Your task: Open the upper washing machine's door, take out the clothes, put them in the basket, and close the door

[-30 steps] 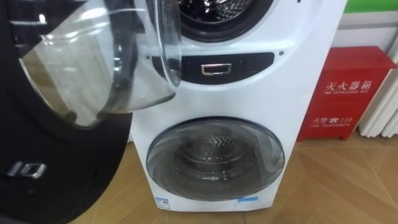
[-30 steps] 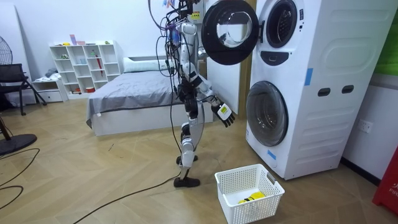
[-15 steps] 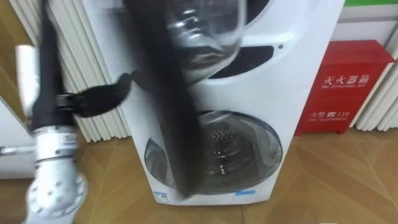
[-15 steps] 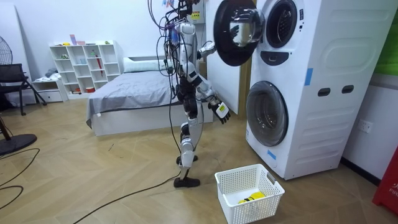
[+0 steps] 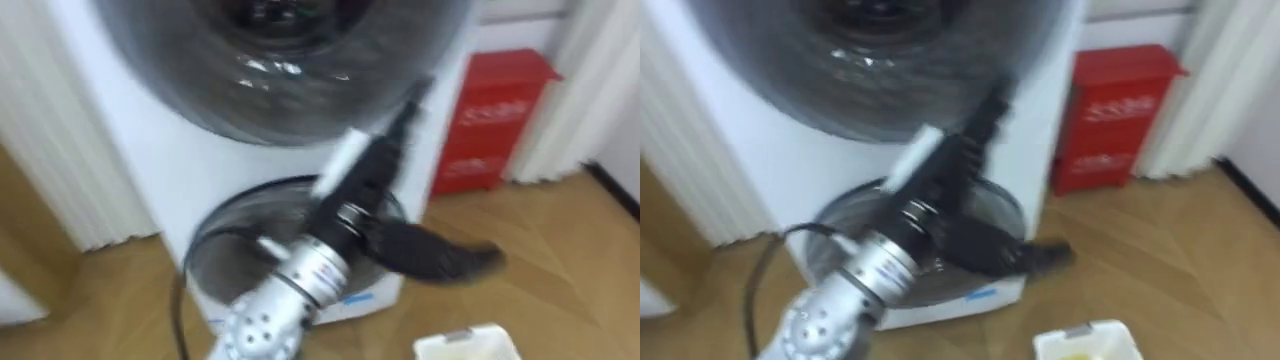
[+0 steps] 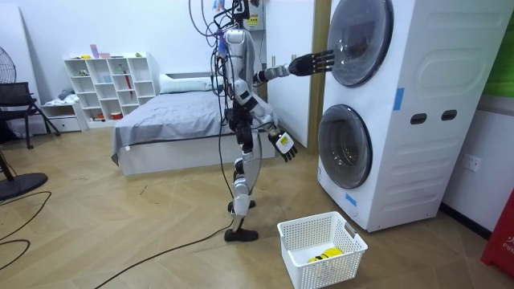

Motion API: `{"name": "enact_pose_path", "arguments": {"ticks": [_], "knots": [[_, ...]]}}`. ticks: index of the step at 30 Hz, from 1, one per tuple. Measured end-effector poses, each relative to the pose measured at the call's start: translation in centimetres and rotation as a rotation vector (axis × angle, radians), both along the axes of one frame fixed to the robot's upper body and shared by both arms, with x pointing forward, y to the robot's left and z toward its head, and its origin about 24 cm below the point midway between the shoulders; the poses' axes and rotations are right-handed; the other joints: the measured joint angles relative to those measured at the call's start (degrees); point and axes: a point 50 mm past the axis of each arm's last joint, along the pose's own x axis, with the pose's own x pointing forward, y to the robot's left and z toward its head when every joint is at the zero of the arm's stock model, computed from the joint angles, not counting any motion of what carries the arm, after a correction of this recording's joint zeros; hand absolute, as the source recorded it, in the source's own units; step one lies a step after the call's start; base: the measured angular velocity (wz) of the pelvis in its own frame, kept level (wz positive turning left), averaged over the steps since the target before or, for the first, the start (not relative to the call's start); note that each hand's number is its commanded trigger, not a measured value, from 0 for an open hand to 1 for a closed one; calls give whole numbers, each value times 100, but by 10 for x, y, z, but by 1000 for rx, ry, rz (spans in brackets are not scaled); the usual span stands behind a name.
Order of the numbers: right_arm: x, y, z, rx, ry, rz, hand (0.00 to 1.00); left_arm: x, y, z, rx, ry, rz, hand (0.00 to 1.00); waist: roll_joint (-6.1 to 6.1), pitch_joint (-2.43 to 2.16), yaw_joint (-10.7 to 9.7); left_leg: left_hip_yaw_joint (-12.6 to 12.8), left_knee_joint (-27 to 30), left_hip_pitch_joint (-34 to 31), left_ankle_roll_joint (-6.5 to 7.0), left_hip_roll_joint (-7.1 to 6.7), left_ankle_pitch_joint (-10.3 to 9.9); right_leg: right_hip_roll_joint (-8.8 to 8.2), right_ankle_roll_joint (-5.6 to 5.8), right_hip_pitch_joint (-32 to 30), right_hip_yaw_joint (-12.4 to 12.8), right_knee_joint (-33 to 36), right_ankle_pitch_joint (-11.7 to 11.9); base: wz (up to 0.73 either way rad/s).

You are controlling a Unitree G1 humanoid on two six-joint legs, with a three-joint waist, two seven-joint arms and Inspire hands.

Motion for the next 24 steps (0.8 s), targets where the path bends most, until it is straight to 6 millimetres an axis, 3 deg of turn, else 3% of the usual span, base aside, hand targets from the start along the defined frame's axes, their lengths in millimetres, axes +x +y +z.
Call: {"name": "enact_pose_path", "arguments": {"ticks": [8, 10, 15, 18, 24], "knots": [[-7, -10, -3, -23, 32, -8, 0, 9, 3, -35, 121, 109, -21, 0, -27, 19, 36, 129, -15, 113, -2, 76, -1, 61, -17, -43, 143, 43, 10, -12], [-7, -9, -3, -15, 37, -7, 0, 14, 10, -48, 155, 140, 7, 0, -43, 29, 112, 165, -18, 124, -2, 76, -1, 61, -21, -41, 146, 55, 13, -2], [-10, -10, -3, -17, 41, -10, 0, 7, 44, -102, 317, 266, 130, 0, -69, 37, 428, 187, -60, 116, -3, 79, -1, 61, -24, -120, 158, 114, 14, -2], [-12, -9, -5, -11, 46, -13, 0, -21, 88, -164, 521, 434, 277, 0, -144, 14, 653, 187, -67, 124, -3, 79, -1, 61, -23, -113, 141, 105, 13, 0], [-38, -13, -16, 6, 121, -61, 0, -99, 167, -239, 755, 774, 527, 0, -206, -26, 970, 107, -102, 180, -14, 66, -8, 61, -20, 9, 67, 23, 12, 7]]}}
